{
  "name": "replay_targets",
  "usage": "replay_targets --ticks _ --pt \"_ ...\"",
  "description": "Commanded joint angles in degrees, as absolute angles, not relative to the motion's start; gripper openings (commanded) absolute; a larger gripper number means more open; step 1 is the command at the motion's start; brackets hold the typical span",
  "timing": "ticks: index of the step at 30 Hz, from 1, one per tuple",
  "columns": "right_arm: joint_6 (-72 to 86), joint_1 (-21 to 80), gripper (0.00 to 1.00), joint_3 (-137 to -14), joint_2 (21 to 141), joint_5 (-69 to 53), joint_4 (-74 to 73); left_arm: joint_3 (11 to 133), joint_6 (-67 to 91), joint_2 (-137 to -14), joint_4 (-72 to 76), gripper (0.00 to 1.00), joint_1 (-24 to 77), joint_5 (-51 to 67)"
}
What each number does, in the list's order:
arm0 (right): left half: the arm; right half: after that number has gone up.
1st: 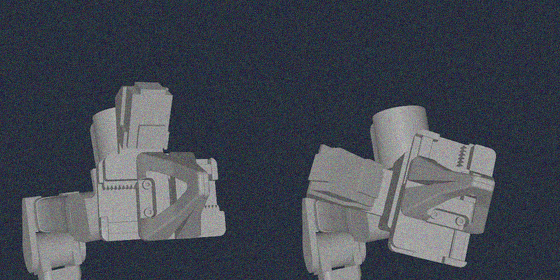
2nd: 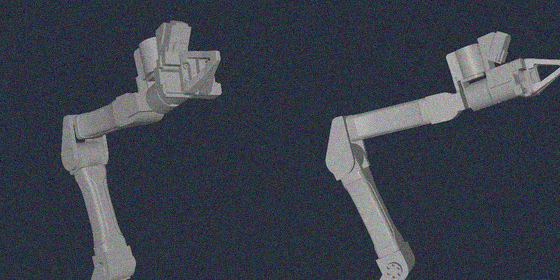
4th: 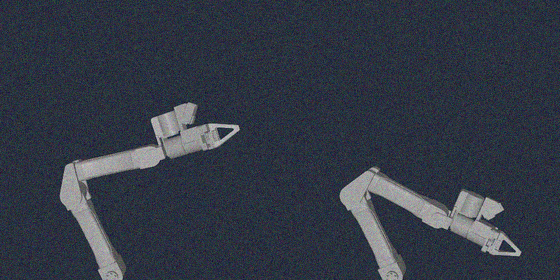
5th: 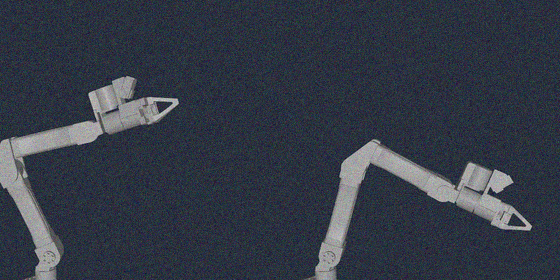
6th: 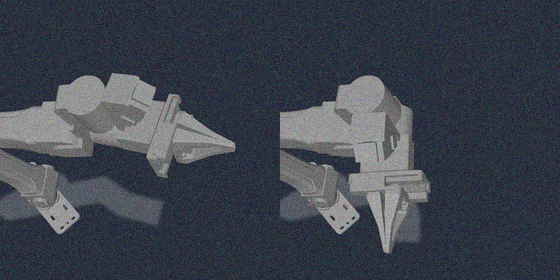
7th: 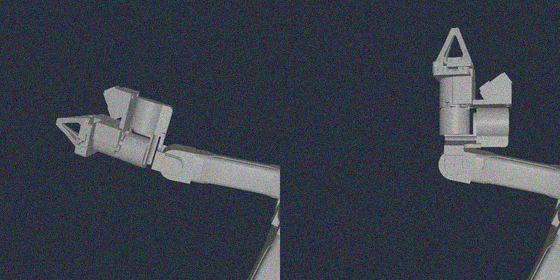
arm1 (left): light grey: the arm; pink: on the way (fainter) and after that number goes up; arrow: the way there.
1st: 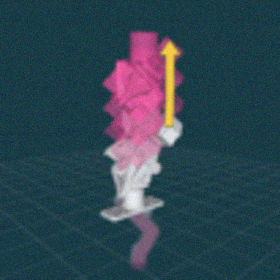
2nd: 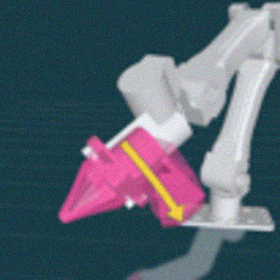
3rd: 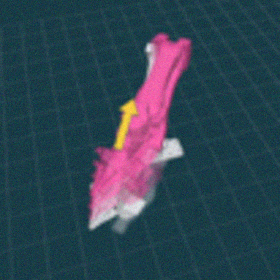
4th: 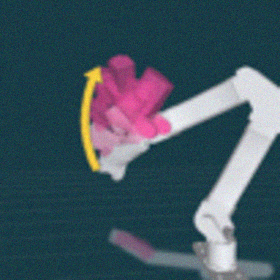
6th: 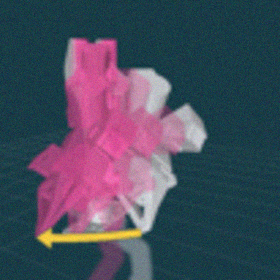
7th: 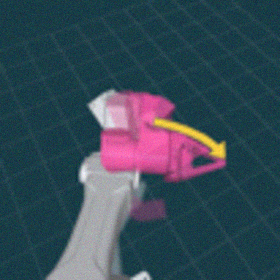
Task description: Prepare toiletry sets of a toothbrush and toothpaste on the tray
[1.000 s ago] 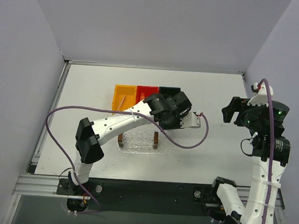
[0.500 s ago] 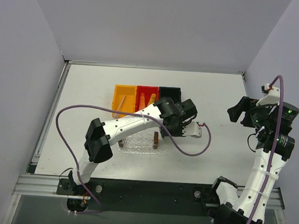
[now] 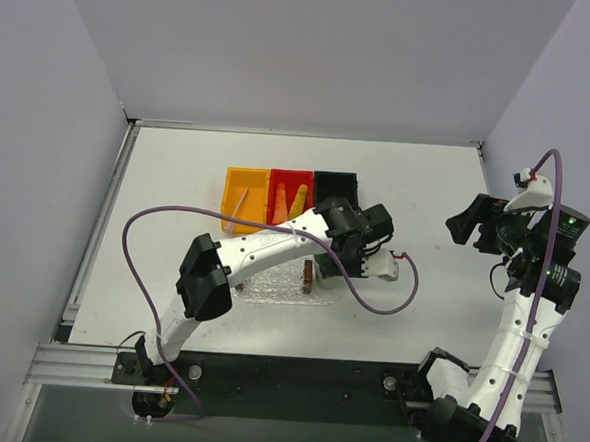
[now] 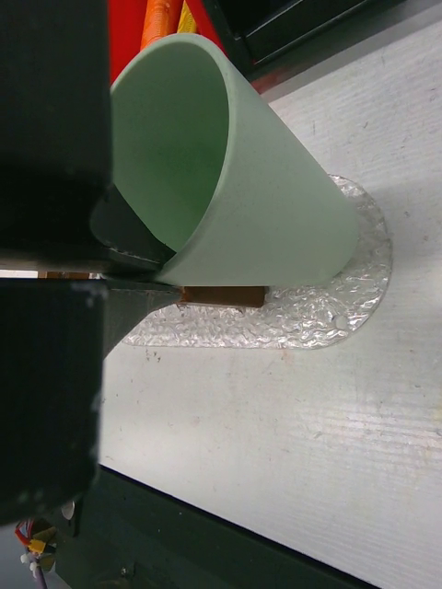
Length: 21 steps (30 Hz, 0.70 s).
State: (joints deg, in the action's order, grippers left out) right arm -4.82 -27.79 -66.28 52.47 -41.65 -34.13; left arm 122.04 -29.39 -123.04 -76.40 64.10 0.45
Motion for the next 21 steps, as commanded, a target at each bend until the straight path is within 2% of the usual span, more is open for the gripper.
replay_targets --ticks 1,21 --pt "-5.98 -28.3 0.74 -65.57 52.73 -44.12 -33.49 124.89 -29.79 -123.4 -77.7 0.0 64.42 1.23" --pt "-6.24 -29.09 0.73 -64.42 52.73 -44.82 -33.4 123.14 -29.27 -123.31 -77.7 0.0 64.77 2.64"
